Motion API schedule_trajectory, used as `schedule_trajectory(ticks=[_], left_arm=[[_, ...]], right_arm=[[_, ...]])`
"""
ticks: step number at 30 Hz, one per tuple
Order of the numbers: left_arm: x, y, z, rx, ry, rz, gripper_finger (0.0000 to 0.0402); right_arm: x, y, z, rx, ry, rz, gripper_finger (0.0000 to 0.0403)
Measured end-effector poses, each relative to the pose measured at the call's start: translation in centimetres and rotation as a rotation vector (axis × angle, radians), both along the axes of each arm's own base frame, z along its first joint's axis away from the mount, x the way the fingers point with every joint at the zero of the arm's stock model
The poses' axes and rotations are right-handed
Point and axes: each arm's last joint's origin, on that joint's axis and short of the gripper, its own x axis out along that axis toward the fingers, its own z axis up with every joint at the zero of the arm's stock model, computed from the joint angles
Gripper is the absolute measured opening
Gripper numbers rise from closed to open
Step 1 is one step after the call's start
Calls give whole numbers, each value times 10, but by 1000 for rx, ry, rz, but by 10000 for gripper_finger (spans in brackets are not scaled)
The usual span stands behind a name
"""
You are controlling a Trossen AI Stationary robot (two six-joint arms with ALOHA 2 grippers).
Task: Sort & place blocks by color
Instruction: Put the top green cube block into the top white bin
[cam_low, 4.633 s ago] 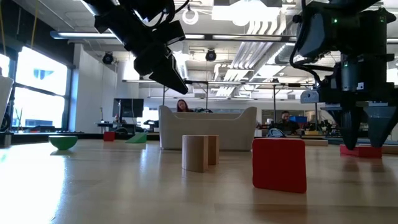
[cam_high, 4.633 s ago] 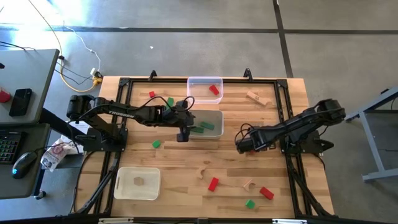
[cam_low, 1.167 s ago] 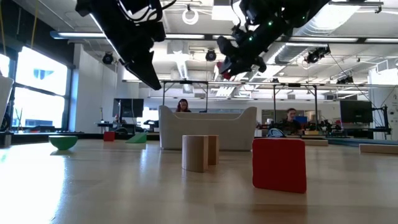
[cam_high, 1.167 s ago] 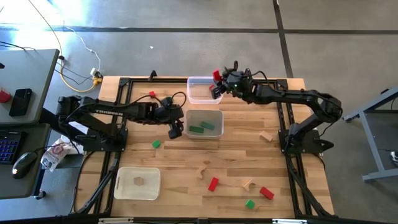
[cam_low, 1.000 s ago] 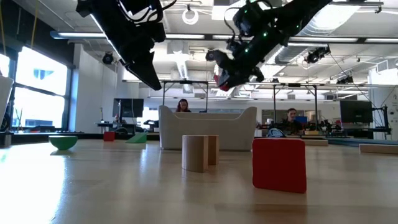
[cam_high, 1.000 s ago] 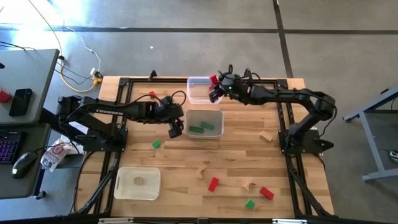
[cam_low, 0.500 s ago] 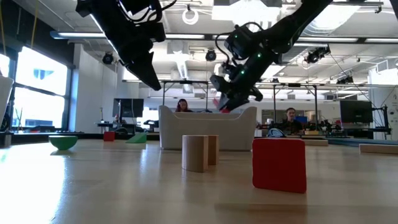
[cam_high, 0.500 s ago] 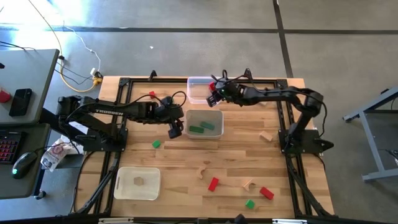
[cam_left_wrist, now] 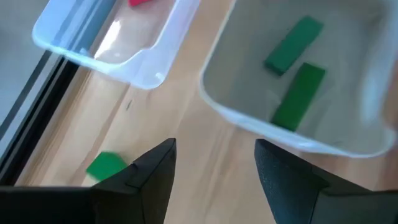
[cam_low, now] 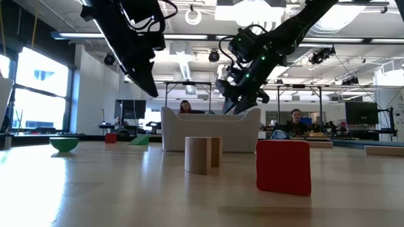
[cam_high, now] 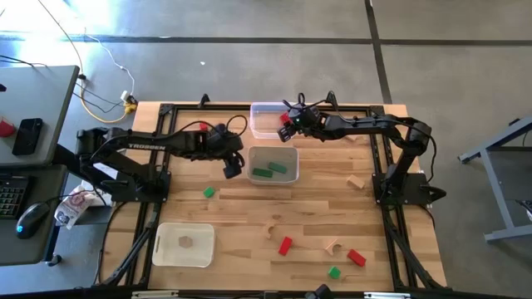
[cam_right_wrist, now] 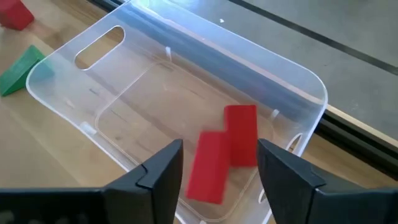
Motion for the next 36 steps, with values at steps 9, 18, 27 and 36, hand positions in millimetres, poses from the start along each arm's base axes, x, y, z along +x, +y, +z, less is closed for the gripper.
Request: schedule_trajectory(ticks=[9,18,27,36], left_arm=[[-15,14,-4,-37,86,74,204],[-23,19,-3,-61,102,131,204],[-19,11,-4,-113,76,101,204],[-12,-8,-5,-203,63,-5,204]], right_arm=[[-1,1,4,-13,17,40,191],[-10,17,31,58,-44,128,193],[-34,38,54,120,38,170,193],[-51,56,62,202,112,162,193]])
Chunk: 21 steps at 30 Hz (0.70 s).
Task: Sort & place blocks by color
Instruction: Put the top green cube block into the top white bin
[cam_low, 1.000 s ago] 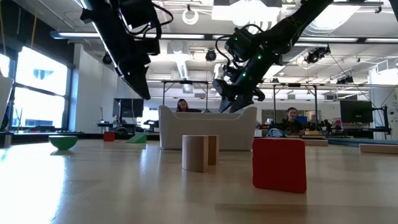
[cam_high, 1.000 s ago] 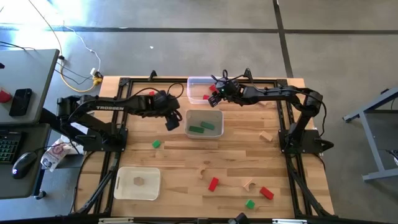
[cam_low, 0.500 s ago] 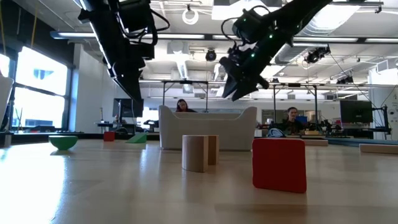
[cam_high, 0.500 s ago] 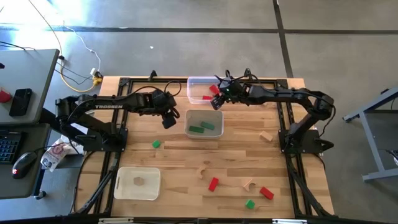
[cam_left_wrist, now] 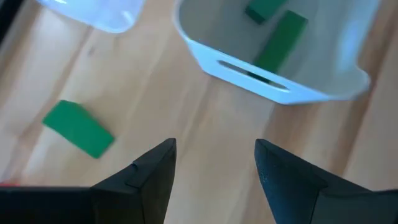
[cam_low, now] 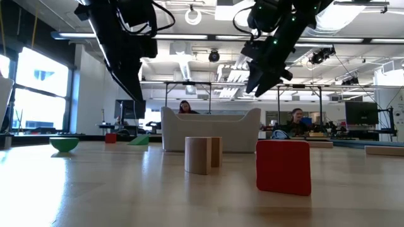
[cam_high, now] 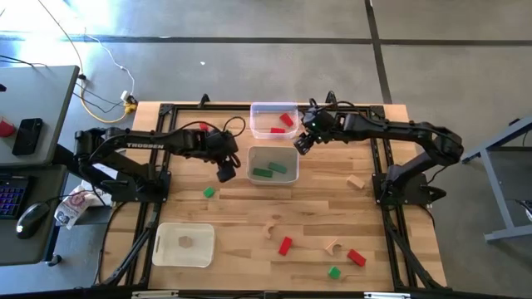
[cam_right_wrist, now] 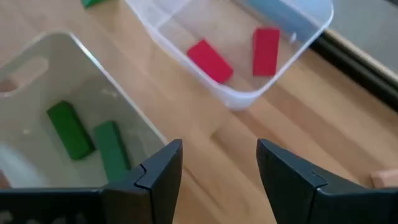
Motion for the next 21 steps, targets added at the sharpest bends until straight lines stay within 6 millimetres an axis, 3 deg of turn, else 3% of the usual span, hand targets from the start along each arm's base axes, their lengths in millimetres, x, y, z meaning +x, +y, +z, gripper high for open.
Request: schedule_trajectory(ticks=[12,21], left_arm=[[-14,-34,-8,-132,195,69,204],[-17,-48,-9,-223,214,159,204]], right_arm=[[2,33,-5,76,63,29,193],[6,49,-5,72,61,74,193]])
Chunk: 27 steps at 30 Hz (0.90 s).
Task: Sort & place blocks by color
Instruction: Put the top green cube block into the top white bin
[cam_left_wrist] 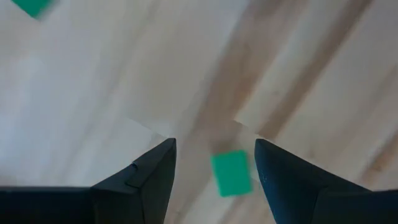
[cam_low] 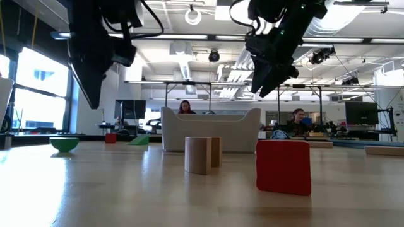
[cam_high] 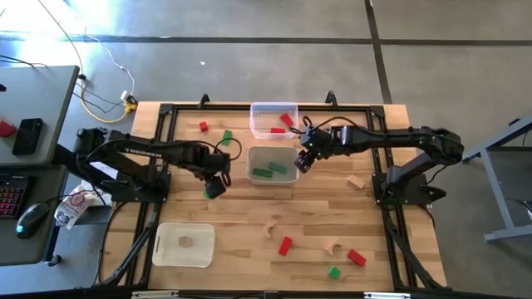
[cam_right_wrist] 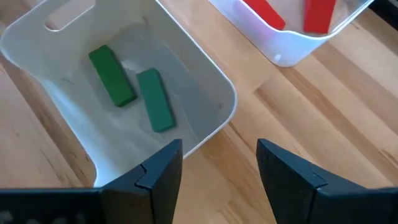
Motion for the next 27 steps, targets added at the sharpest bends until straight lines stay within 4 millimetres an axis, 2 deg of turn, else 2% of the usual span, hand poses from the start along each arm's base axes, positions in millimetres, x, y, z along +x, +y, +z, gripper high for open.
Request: schedule_trajectory(ticks=[8,16,27], left_arm=[[-1,-11,-1,-84,10,17,204],[-12,-16,-21,-98,73,120,204],[-13,-16,-34,-109,65,123,204]], right_arm=[[1,6,0,-11,0,2,193],[1,7,0,-9,-1,4,193],[2,7,0,-10,-2,4,193]])
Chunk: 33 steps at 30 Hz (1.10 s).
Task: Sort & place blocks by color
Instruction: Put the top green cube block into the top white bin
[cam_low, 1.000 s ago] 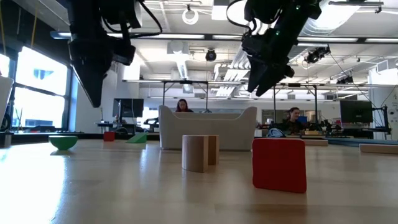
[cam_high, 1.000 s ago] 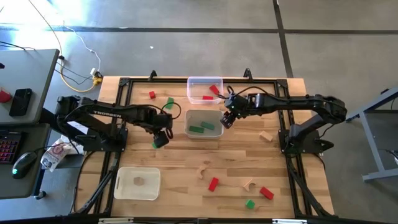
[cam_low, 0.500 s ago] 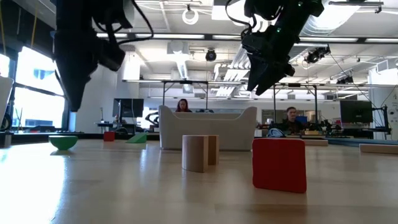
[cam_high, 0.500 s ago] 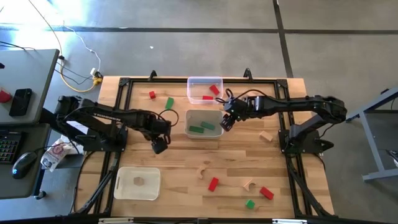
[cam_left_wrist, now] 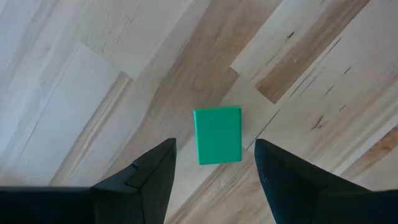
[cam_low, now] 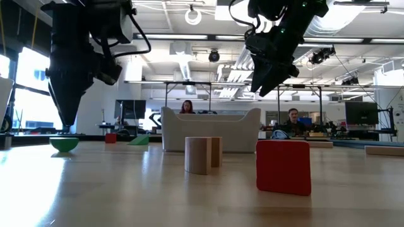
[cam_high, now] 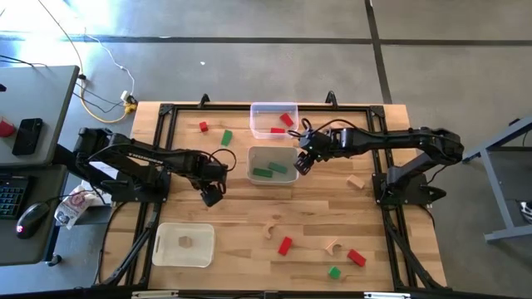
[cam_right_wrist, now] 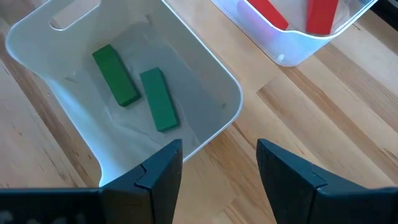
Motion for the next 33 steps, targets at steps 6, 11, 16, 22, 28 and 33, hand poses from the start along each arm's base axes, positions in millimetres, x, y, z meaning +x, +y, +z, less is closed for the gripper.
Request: schedule_trajectory(ticks=[6,11,16,22,28,33], left_arm=[[2,0,-3,-3,9,-6,204],[6,0,-10,-23,27,-21,204],[9,0,-19,-26,64,-27,204],[13,0,-31,-32,121,-37,204],[16,0,-36,-33,112,-77,188],[18,1,-36,-31,101,-127,122]], right_arm=[[0,0,0,-1,-2,0,193],[0,0,0,-1,-2,0,193],[0,0,0,-1,-2,0,193],[0,0,0,-1,-2,-1,193],[0,-1,0,-19,3,-10,193],[-2,0,-1,-19,22,-13,193]])
